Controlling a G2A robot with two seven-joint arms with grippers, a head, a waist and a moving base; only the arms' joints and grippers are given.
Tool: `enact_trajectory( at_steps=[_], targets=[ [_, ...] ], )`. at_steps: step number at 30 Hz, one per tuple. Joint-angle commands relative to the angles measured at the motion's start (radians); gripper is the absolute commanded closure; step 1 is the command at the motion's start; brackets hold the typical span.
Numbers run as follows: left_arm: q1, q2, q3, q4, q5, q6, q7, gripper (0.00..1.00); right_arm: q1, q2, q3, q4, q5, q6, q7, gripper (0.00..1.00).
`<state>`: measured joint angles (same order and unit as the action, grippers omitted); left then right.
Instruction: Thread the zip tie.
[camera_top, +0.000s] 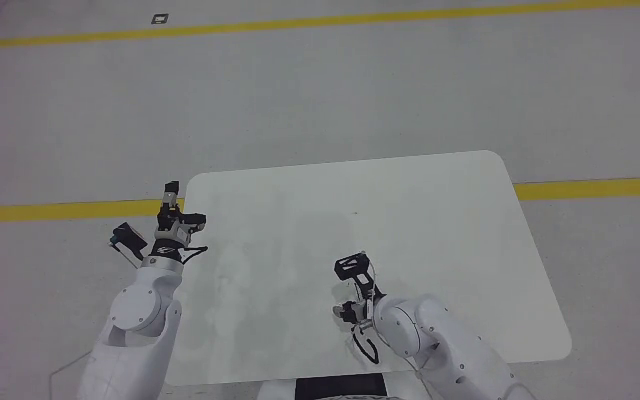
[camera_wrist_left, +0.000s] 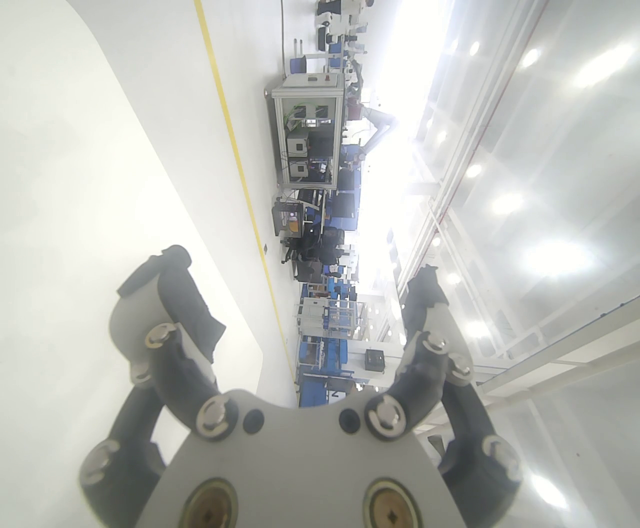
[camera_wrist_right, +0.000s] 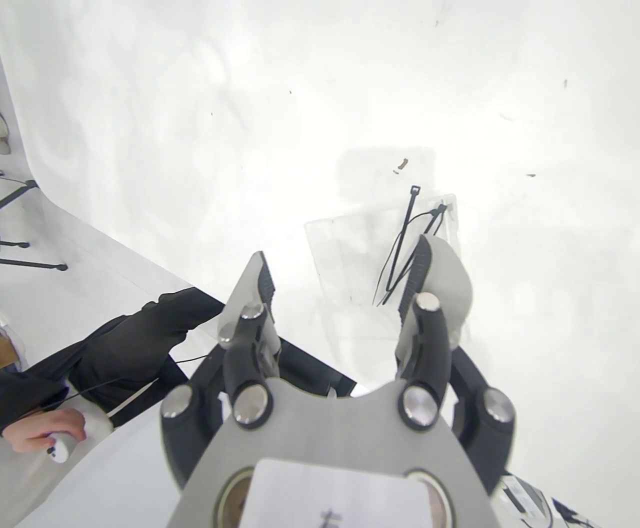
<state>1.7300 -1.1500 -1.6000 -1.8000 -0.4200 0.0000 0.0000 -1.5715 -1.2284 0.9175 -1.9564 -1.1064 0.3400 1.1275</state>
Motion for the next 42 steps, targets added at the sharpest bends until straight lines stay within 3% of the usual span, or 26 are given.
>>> enact_trajectory(
  at_steps=[1, 29, 42],
  targets=[
    [0.000, 0.000, 0.000, 0.000, 0.000, 0.000, 0.000, 0.00, -0.003, -0.003, 0.005, -0.001, -0.005, 0.000, 0.002, 0.60],
    [0.000, 0.000, 0.000, 0.000, 0.000, 0.000, 0.000, 0.00, -0.039, -0.065, 0.040, 0.026, -0.137, 0.000, 0.017, 0.79],
    [0.000, 0.000, 0.000, 0.000, 0.000, 0.000, 0.000, 0.00, -0.045, -0.090, 0.048, 0.045, -0.177, 0.000, 0.013, 0.80]
  ],
)
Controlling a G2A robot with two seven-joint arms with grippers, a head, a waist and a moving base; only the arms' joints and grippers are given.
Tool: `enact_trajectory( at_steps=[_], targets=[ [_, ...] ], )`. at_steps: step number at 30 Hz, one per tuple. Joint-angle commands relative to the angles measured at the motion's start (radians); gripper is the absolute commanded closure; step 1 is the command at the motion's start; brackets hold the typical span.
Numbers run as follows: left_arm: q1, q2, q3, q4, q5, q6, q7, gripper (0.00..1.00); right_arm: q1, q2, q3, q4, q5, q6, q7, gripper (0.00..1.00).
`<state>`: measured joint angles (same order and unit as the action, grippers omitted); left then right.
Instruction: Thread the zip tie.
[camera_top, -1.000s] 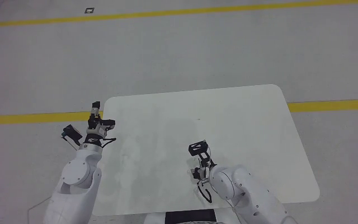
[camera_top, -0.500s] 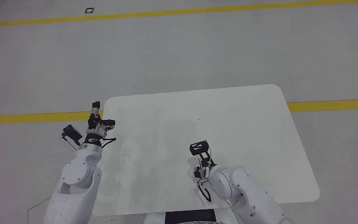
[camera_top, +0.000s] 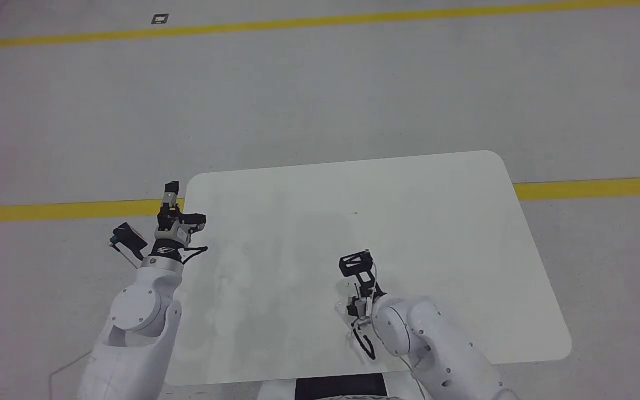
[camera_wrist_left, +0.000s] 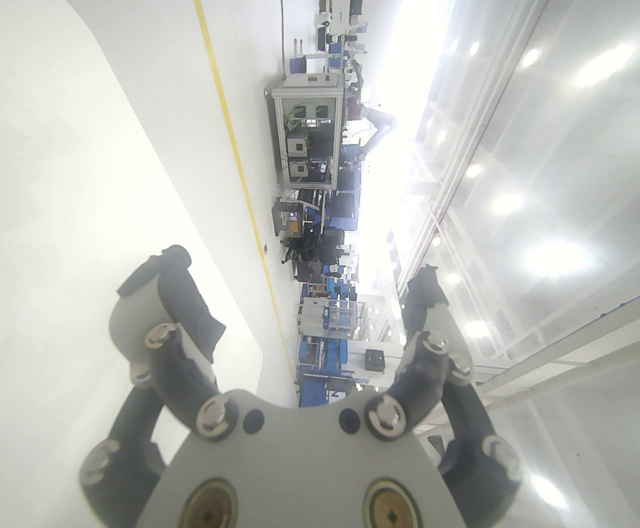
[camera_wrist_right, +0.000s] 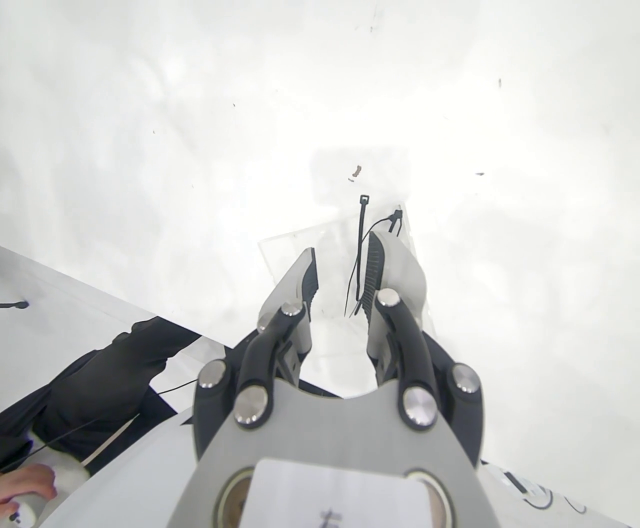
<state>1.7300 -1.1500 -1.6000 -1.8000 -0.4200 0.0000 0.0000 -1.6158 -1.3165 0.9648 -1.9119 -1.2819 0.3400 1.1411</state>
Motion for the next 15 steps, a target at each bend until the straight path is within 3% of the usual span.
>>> enact_trajectory(
  at_steps=[1, 15],
  targets=[
    [0.000, 0.000, 0.000, 0.000, 0.000, 0.000, 0.000, 0.00, -0.001, -0.003, 0.001, 0.003, -0.005, 0.000, -0.002, 0.80],
    [0.000, 0.000, 0.000, 0.000, 0.000, 0.000, 0.000, 0.00, 0.000, -0.027, 0.003, 0.027, -0.038, 0.000, -0.011, 0.80]
  ],
)
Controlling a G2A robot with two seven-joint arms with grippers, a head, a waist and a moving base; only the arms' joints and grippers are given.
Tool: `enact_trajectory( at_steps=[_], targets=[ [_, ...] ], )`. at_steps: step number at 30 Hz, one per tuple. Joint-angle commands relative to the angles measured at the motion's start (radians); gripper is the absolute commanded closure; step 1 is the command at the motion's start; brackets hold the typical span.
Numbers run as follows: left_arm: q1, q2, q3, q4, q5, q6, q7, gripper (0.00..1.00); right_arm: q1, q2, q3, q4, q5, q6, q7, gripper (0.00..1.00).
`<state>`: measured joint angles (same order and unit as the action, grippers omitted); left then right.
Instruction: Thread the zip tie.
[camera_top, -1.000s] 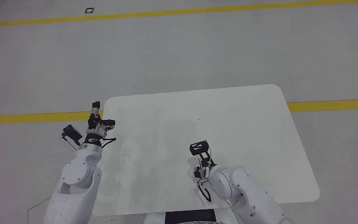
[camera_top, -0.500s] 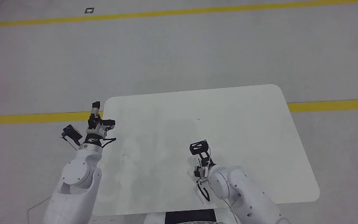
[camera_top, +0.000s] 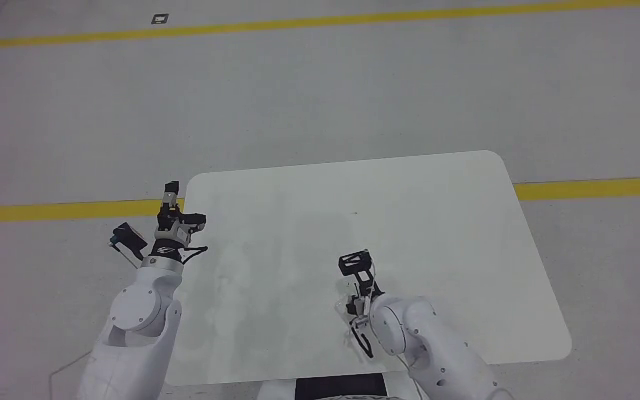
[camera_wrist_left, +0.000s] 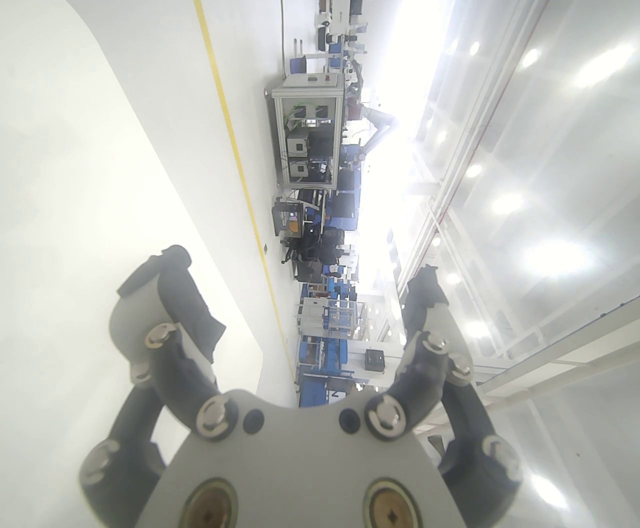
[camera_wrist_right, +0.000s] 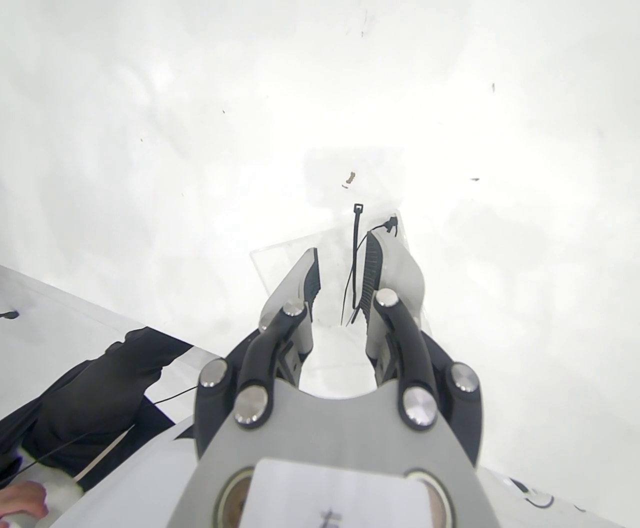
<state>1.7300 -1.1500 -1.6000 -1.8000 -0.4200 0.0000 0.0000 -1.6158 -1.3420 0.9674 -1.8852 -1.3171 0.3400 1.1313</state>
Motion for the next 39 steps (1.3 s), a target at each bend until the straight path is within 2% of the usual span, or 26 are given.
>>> enact_trajectory(
  at_steps=[1, 19, 21, 23, 26, 33, 39],
  targets=[
    [0.000, 0.000, 0.000, 0.000, 0.000, 0.000, 0.000, 0.00, -0.001, -0.003, 0.001, 0.001, -0.005, 0.000, -0.002, 0.80],
    [0.000, 0.000, 0.000, 0.000, 0.000, 0.000, 0.000, 0.00, 0.001, -0.035, 0.018, 0.034, -0.041, 0.000, -0.001, 0.82],
    [0.000, 0.000, 0.000, 0.000, 0.000, 0.000, 0.000, 0.00, 0.002, -0.039, 0.022, 0.038, -0.041, 0.000, 0.000, 0.86],
    [0.000, 0.000, 0.000, 0.000, 0.000, 0.000, 0.000, 0.00, 0.003, -0.042, 0.026, 0.041, -0.042, 0.000, 0.001, 1.00],
    [0.000, 0.000, 0.000, 0.000, 0.000, 0.000, 0.000, 0.00, 0.001, -0.047, 0.034, 0.040, -0.043, 0.000, 0.003, 1.00],
    [0.000, 0.000, 0.000, 0.000, 0.000, 0.000, 0.000, 0.00, -0.031, -0.048, 0.051, -0.023, -0.028, -0.004, 0.013, 1.00],
    [0.000, 0.000, 0.000, 0.000, 0.000, 0.000, 0.000, 0.00, -0.081, -0.040, 0.109, -0.103, 0.068, -0.028, -0.022, 1.00]
  ],
)
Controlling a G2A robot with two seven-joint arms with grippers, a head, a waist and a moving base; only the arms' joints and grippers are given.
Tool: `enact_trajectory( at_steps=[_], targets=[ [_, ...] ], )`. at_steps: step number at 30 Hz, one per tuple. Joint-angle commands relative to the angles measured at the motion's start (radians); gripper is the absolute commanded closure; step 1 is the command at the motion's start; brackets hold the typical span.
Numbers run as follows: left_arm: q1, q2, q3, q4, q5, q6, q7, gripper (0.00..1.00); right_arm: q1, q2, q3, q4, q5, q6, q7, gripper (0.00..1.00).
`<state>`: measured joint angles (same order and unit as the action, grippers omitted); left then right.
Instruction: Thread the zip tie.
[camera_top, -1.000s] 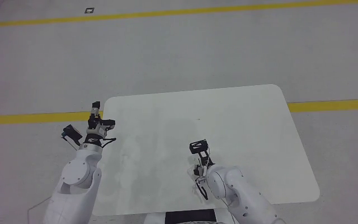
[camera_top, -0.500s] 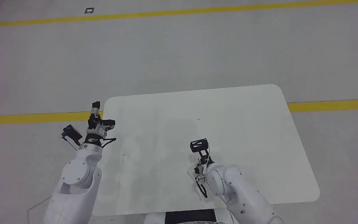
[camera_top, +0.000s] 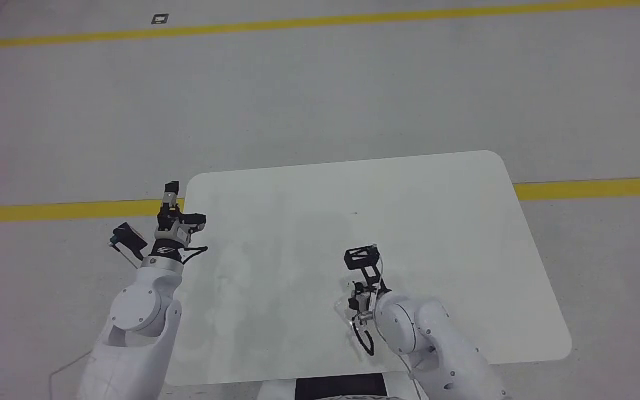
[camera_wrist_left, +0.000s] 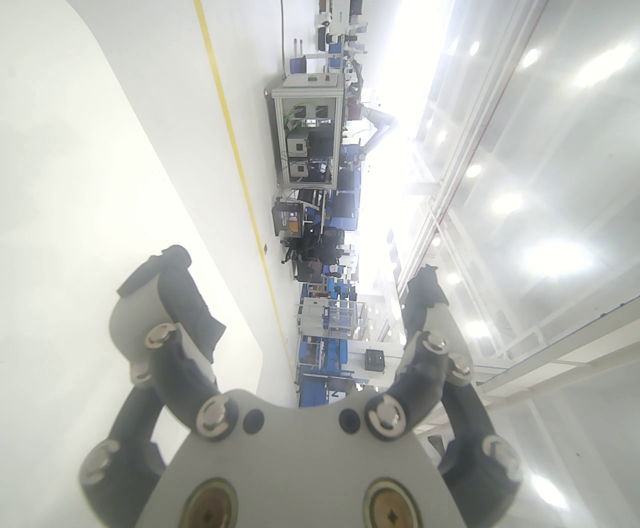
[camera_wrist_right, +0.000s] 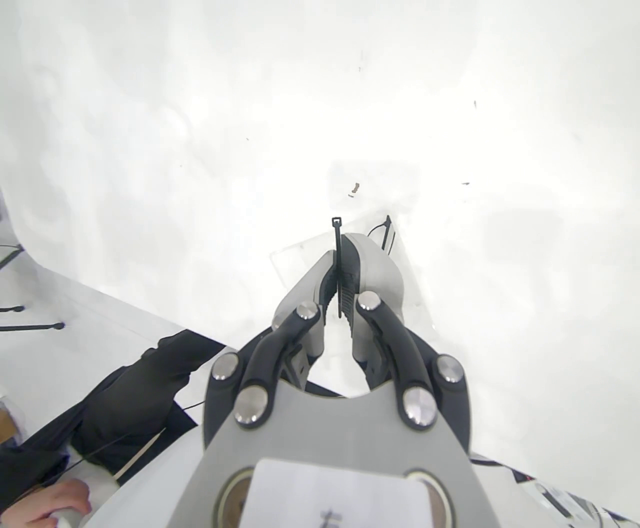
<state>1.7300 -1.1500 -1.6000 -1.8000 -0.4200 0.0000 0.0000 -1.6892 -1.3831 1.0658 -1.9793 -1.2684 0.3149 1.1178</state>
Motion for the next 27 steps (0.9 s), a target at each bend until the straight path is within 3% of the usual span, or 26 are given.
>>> enact_trajectory(
  at_steps=[1, 7, 27],
  targets=[
    [0.000, 0.000, 0.000, 0.000, 0.000, 0.000, 0.000, 0.00, -0.014, 0.002, 0.019, -0.016, 0.034, -0.006, -0.017, 1.00],
    [0.000, 0.000, 0.000, 0.000, 0.000, 0.000, 0.000, 0.00, -0.036, 0.009, 0.055, -0.020, 0.136, -0.062, -0.045, 1.00],
    [0.000, 0.000, 0.000, 0.000, 0.000, 0.000, 0.000, 0.00, -0.036, 0.009, 0.055, -0.020, 0.136, -0.062, -0.045, 1.00]
  ],
)
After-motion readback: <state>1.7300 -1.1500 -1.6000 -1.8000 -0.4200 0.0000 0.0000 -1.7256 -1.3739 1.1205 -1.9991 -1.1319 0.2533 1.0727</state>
